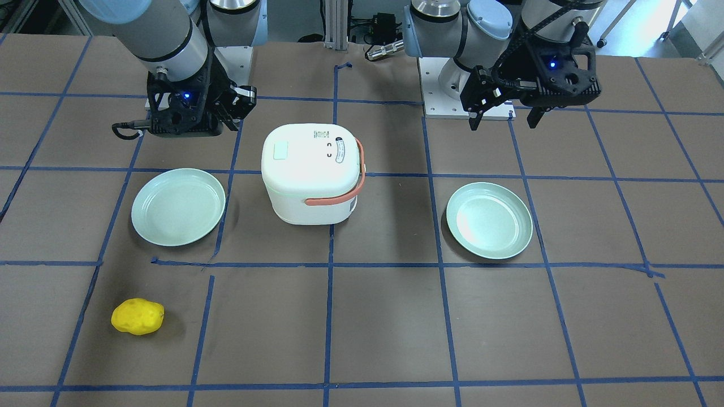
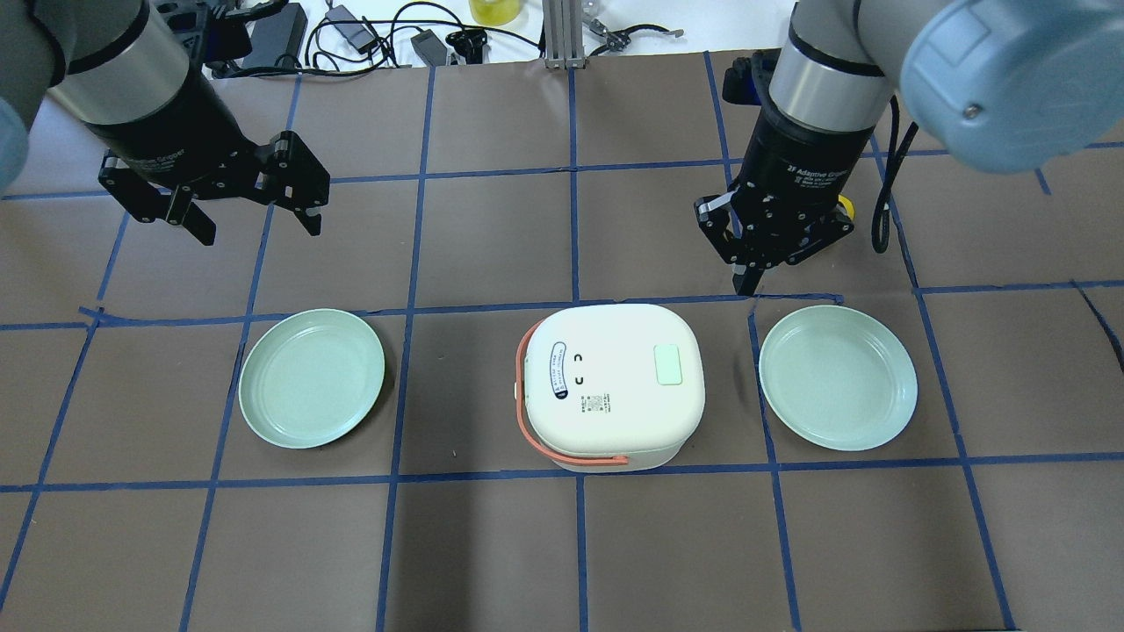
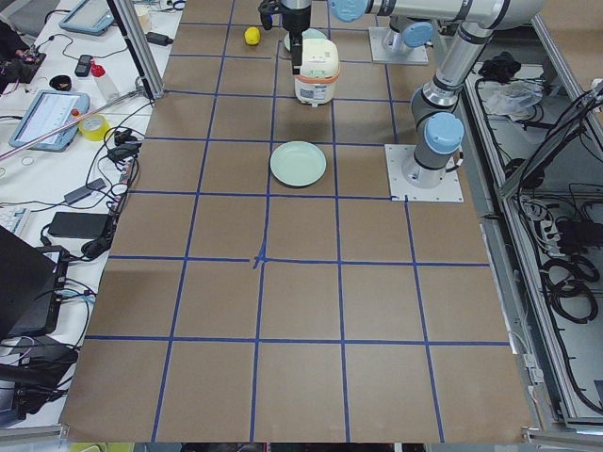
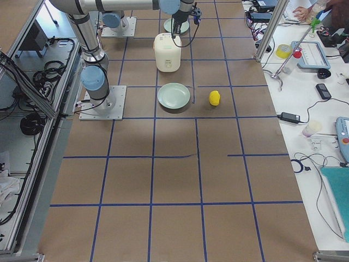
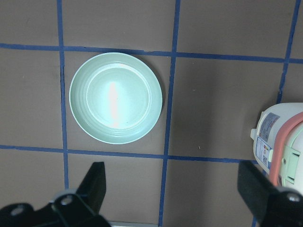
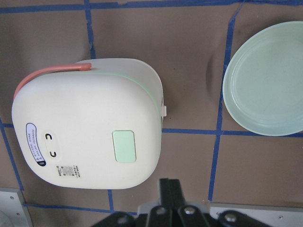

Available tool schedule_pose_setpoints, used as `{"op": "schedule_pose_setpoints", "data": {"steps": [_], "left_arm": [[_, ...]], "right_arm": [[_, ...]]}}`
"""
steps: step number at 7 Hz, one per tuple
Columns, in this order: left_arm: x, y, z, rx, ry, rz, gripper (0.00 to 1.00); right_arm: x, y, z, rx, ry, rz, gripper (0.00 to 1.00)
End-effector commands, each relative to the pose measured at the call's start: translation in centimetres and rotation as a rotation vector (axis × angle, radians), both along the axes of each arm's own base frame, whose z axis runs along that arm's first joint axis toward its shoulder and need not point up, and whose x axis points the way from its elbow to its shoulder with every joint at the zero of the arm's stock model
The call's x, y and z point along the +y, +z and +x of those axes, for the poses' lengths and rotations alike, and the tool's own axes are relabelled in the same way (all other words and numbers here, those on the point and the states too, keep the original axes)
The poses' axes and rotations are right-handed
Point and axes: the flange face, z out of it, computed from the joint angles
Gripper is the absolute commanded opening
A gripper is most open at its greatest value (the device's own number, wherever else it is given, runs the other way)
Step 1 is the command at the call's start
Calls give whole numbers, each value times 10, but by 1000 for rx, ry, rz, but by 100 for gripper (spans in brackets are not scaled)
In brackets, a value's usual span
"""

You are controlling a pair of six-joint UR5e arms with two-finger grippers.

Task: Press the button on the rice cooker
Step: 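Lower the right gripper onto the pale green button on the cooker lid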

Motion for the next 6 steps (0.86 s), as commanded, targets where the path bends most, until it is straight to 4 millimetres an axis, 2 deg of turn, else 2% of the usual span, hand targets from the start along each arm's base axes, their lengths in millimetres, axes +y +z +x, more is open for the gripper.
{"op": "schedule_pose_setpoints", "data": {"steps": [1,2,5,6], "left_arm": [[0,0,0,0,0,1,100],[0,0,0,0,0,-1,100],[0,0,0,0,0,1,100],[0,0,0,0,0,-1,100]], "right_arm": [[8,-22,9,-1,12,38,0],[8,-30,17,-39,9,49,0],[1,-70,22,-65,1,61,0],[2,-73,22,-71,0,66,0]]}}
